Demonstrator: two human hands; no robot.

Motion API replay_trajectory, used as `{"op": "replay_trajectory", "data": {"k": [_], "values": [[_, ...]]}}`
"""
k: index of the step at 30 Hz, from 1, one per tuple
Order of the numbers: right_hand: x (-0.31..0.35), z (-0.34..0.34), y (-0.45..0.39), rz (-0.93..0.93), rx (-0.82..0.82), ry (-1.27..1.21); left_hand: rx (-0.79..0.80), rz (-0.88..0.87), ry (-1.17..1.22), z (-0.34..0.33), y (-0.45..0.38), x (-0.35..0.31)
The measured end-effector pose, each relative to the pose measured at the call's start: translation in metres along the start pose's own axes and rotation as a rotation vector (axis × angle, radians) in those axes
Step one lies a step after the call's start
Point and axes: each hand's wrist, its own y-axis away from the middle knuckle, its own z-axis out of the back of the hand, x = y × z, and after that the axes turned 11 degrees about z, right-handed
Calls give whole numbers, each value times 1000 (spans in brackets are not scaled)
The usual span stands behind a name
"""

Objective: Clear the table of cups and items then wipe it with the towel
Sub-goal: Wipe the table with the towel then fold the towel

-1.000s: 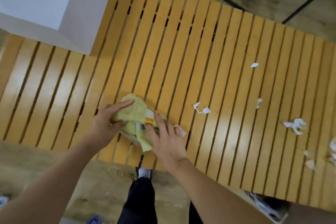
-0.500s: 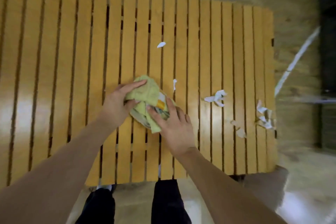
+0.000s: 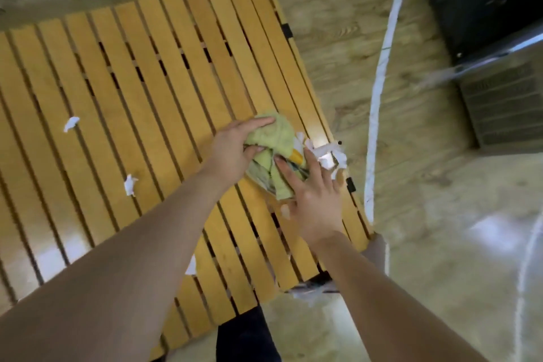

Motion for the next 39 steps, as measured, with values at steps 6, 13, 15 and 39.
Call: {"op": "replay_trajectory", "data": {"k": [6,13,15,39], "values": [[-30,23,6,-50,-64,-92,33,5,11,-16,-8,-42],[100,35,-23,174,-144,-261,25,130,99,114,31,46],[153,36,-34,231,-190,-321,70,217,234,170,47,84],[347,-81,-97,431,-36,-83,-396,317,143,257,65,254]]}}
